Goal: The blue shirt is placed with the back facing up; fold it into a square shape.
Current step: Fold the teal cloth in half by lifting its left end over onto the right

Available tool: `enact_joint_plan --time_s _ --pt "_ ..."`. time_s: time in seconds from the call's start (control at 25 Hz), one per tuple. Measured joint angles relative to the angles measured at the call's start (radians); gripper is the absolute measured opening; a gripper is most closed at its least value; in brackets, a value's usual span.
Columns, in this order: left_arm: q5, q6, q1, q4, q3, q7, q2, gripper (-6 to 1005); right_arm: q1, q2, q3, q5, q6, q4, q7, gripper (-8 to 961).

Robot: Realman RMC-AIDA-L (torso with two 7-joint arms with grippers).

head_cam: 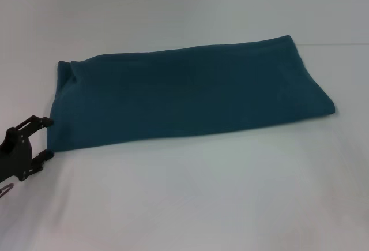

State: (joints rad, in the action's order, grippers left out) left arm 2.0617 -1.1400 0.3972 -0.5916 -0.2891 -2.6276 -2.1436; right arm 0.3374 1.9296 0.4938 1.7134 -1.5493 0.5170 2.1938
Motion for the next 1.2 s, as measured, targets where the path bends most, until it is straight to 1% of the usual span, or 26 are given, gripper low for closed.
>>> enact_joint_plan --time_s 0.24,0.48,0.68,0.8,0.88,1.04,1.2 --pt "0.008 0.014 0.022 0.022 -0.001 0.005 0.004 841 0.000 0.000 0.000 0.000 0.000 0.000 0.000 795" --pt "0.009 0.034 0.057 0.039 -0.025 0.008 0.007 841 -0.004 0.000 0.000 0.000 -0.001 0.000 0.000 794" --pt "-0.017 0.003 0.079 0.034 -0.022 0.033 0.007 841 -0.006 0.001 -0.001 0.000 -0.005 -0.002 0.000 792" --pt "-0.083 -0.059 0.056 0.025 -0.016 0.065 0.008 840 -0.006 0.002 -0.002 0.000 -0.007 -0.002 0.000 791" --pt "-0.099 -0.075 0.030 0.018 -0.014 0.071 0.008 840 -0.006 0.002 -0.002 0.000 -0.007 -0.002 -0.001 790" --pt "-0.095 -0.071 -0.006 0.016 -0.014 0.064 0.006 840 -0.008 0.003 -0.001 0.000 0.000 -0.003 -0.003 789" --pt "-0.067 -0.051 -0.009 0.016 -0.018 0.062 0.009 840 -0.009 0.002 -0.001 0.000 0.000 -0.003 -0.003 788"
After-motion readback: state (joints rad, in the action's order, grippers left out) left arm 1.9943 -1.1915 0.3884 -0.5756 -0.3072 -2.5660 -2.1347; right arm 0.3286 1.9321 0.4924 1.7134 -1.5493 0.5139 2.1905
